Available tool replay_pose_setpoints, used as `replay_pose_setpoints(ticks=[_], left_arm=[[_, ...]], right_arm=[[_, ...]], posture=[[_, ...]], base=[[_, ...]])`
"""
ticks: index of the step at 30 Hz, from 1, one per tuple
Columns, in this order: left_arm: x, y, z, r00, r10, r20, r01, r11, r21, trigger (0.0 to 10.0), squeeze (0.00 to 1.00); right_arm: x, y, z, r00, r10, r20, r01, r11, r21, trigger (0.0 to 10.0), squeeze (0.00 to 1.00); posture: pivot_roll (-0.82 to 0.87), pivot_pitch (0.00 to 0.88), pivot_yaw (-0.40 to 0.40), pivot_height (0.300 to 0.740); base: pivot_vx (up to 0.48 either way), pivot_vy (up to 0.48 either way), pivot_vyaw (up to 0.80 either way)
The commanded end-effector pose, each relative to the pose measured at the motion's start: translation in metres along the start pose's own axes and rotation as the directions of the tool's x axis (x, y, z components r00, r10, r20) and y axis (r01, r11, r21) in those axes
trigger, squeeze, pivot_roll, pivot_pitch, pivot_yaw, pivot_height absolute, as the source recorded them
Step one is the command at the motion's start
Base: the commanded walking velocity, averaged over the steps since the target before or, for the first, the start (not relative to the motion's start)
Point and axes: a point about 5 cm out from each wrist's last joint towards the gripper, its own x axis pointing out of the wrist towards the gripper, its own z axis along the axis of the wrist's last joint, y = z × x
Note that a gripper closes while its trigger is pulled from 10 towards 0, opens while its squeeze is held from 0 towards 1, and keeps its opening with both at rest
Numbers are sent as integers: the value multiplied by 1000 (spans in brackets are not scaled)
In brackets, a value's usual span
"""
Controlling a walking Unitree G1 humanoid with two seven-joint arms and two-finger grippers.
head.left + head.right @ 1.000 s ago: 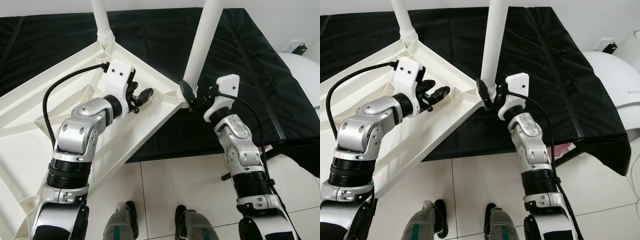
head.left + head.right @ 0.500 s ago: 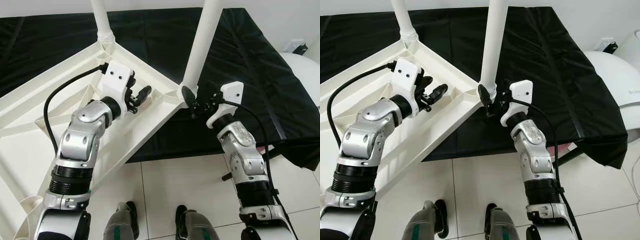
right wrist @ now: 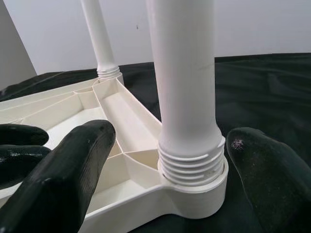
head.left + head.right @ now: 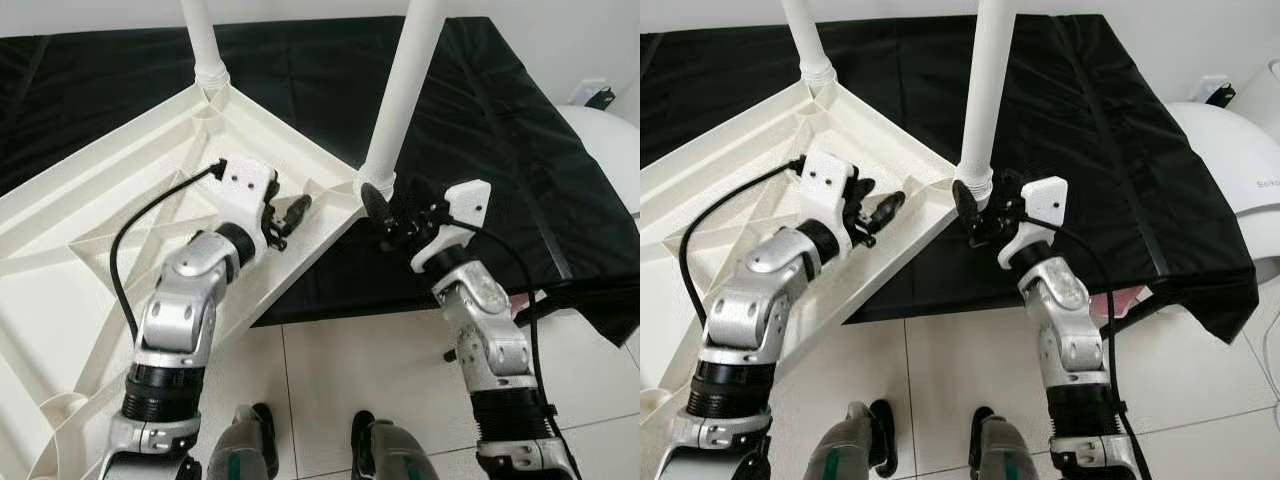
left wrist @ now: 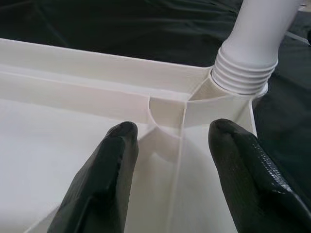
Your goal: Building children table
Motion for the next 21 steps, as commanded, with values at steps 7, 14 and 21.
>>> replay_pose_setpoints(ticks=[7,14,21], left_arm=[[-8,19,1,945,325,39,-326,945,21,10000,0],[-21,27,-5,901,433,38,-430,901,-60,10000,0],[-37,45,-6,817,574,59,-572,819,-45,10000,0]], right_arm=[[-6,7,-3,1000,-14,3,14,1000,20,10000,0],[-10,5,-2,996,-87,25,87,996,-8,10000,0],[-16,2,-2,984,-177,17,178,984,-9,10000,0]], posture=[[-129,163,5,740],[-121,162,6,740],[-119,157,5,740]], base=[[0,0,0],[0,0,0],[0,0,0]])
